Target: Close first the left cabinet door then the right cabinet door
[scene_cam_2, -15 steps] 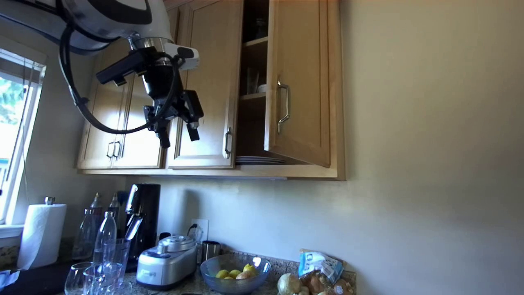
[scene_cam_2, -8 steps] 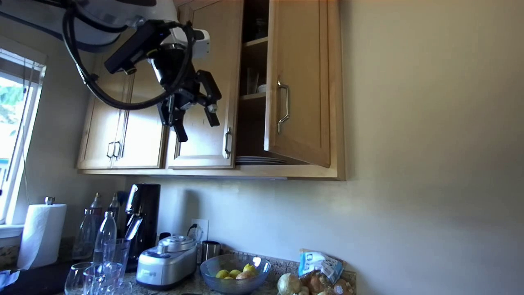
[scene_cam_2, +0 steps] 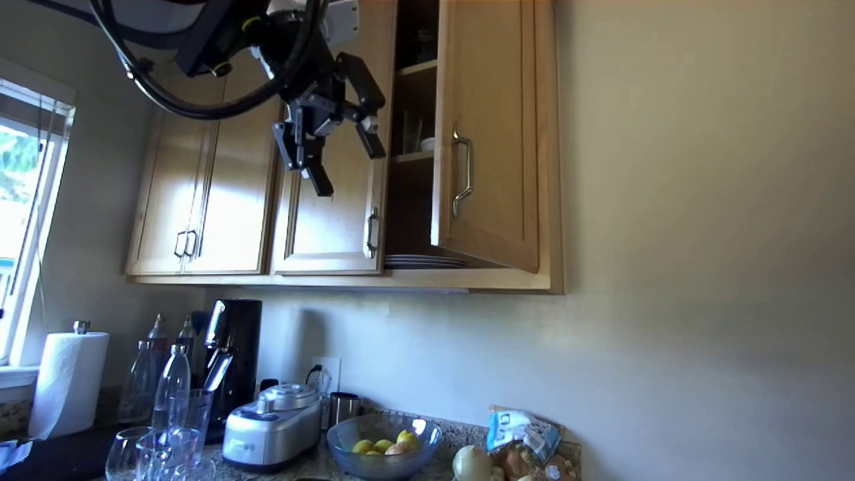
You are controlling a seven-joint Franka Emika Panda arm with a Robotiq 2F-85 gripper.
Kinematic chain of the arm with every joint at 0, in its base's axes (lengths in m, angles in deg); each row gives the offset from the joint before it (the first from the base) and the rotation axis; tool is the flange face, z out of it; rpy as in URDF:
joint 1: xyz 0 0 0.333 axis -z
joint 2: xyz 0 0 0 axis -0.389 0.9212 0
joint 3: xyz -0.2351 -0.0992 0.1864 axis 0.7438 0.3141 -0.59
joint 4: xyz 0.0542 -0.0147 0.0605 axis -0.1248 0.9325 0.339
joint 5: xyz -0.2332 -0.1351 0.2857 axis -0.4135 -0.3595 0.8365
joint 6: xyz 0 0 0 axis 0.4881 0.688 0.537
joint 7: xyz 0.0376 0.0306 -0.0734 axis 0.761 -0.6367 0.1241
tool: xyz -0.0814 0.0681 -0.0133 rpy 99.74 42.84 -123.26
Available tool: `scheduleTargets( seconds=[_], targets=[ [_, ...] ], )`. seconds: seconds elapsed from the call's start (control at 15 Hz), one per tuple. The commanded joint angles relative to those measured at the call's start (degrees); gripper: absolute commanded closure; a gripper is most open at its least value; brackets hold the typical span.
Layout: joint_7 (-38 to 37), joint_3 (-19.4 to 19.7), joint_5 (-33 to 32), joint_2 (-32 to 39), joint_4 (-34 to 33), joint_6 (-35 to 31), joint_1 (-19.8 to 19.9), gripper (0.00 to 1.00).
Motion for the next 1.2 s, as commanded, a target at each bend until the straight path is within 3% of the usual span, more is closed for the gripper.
scheduleTargets(
  seconds=[0.0, 0.53, 1.13],
  targets=[
    [0.63, 2.84, -1.11, 2.02, -2.30, -0.64, 1.42, 0.00],
    [3.48, 7.83, 1.33, 10.97, -8.58, -6.80, 0.29, 0.00],
    [11.16, 8.44, 7.93, 18.74, -13.91, -11.00, -1.44, 0.00]
  ],
)
